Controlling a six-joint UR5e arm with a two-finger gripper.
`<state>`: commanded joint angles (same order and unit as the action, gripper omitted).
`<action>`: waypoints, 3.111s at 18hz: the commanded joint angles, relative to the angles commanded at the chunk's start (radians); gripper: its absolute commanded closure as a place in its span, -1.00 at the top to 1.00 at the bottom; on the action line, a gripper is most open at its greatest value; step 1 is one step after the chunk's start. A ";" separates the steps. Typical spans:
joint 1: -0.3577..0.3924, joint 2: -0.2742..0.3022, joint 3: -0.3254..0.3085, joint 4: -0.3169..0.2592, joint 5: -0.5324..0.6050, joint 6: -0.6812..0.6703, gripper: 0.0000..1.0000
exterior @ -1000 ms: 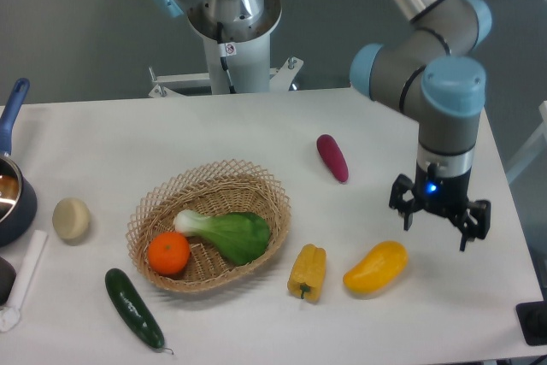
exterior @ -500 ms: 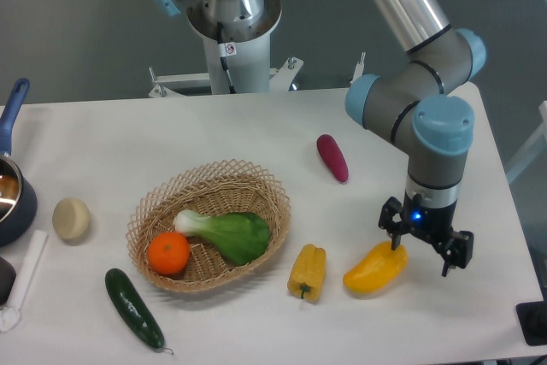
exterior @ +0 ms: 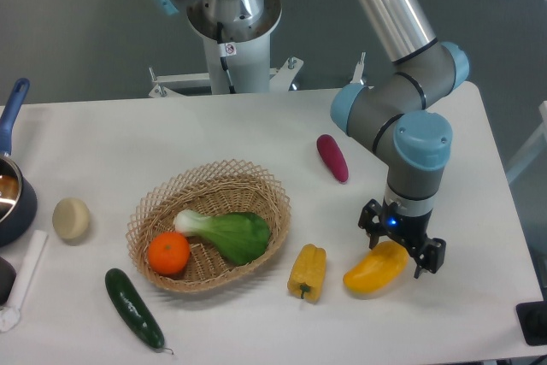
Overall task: Pick up the mango from the table
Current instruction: 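Lower the open gripper around the yellow mango and close it, then lift the gripped yellow mango up off the table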
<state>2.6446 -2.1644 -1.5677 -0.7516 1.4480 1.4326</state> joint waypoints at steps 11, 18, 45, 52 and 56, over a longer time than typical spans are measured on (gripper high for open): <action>-0.002 -0.025 0.005 0.002 0.008 0.014 1.00; 0.002 -0.034 0.005 0.002 0.008 0.014 1.00; -0.026 -0.069 0.017 0.005 0.048 0.003 0.99; -0.026 -0.068 0.020 0.005 0.048 0.005 0.27; -0.026 -0.064 0.031 0.005 0.048 0.002 -0.01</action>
<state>2.6185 -2.2289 -1.5371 -0.7470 1.4956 1.4343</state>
